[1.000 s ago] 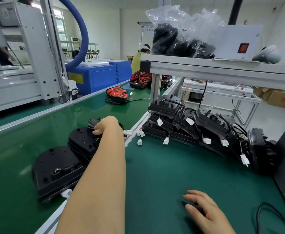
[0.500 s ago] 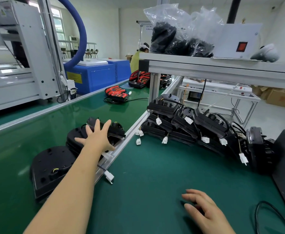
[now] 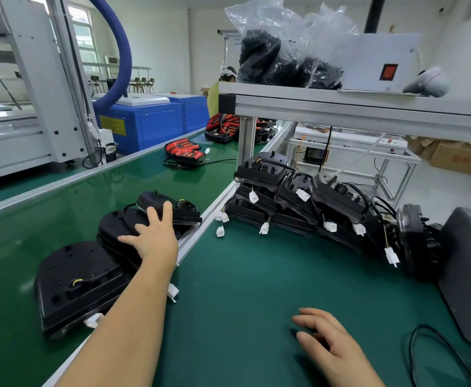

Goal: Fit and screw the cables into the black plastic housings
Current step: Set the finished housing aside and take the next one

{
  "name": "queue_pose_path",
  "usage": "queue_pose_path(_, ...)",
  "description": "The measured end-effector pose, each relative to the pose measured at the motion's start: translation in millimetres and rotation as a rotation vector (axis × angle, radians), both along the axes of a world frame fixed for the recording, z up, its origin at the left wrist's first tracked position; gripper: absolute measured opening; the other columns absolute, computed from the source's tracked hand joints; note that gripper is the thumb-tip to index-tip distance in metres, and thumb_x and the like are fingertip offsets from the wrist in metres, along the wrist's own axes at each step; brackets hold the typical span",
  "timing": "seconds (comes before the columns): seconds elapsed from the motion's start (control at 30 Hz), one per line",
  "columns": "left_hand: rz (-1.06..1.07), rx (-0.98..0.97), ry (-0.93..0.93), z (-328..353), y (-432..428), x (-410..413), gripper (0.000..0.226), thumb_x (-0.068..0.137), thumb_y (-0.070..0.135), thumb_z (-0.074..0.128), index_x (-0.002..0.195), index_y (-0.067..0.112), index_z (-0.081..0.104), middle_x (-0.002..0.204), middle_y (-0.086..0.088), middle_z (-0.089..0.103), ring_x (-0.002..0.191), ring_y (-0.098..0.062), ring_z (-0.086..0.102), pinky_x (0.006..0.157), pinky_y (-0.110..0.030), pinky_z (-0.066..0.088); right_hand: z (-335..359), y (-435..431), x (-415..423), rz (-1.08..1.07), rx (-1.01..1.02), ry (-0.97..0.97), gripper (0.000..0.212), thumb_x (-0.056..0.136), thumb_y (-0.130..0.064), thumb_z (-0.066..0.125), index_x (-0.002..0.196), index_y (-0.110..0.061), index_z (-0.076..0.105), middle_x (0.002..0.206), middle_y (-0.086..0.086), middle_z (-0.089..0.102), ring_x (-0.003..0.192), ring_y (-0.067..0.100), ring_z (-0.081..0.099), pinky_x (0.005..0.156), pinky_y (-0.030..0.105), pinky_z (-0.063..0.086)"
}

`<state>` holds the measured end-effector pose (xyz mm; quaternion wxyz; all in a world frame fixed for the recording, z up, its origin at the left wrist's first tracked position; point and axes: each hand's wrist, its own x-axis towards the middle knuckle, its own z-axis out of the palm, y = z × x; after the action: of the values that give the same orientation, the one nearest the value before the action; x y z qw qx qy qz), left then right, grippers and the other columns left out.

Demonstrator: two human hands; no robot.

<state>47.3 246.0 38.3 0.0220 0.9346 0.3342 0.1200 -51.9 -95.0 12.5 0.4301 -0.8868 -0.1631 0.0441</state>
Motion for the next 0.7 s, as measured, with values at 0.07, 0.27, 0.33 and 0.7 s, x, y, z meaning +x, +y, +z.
queue_pose_path(0.07,0.016,0.047,-0.025,0,-1,2,0.088,0.083,0.013,0.060,0.144,0.034,0.000,0.145,-0.009,0.022,0.115,-0.035,0.042,0.096,-0.064,0.031,0,-1,-1,0.005,0.003,0.000,0.027,0.088,-0.019,0.065,0.102,-0.042,0.060,0.121,-0.025,0.050,0.108,0.004,0.052,0.091,0.010,0.037)
queue_pose_path(0.27,0.029,0.113,-0.101,-4,-3,6,0.071,0.078,0.012,0.058,0.134,0.029,0.018,0.118,-0.008,0.040,0.103,-0.025,0.041,0.079,-0.039,0.036,0,0,0,0.014,-0.005,-0.007,0.024,0.089,-0.021,0.064,0.098,-0.042,0.059,0.122,-0.027,0.047,0.114,0.000,0.048,0.095,0.011,0.036)
queue_pose_path(0.33,0.028,0.114,-0.104,-5,-4,7,0.071,0.077,0.012,0.058,0.133,0.029,0.018,0.116,-0.008,0.039,0.100,-0.024,0.041,0.077,-0.036,0.035,0,0,0,0.012,-0.011,-0.007,0.023,0.089,-0.023,0.063,0.098,-0.043,0.059,0.122,-0.028,0.046,0.115,-0.002,0.046,0.092,0.006,0.035)
queue_pose_path(0.7,0.036,0.194,-0.072,6,-1,13,0.076,0.086,0.057,0.052,0.145,0.028,0.014,0.126,-0.008,0.039,0.112,-0.025,0.038,0.090,-0.040,0.031,4,3,0,0.016,-0.018,0.033,0.021,0.091,-0.026,0.061,0.106,-0.041,0.057,0.124,-0.028,0.043,0.115,-0.004,0.044,0.098,0.010,0.032)
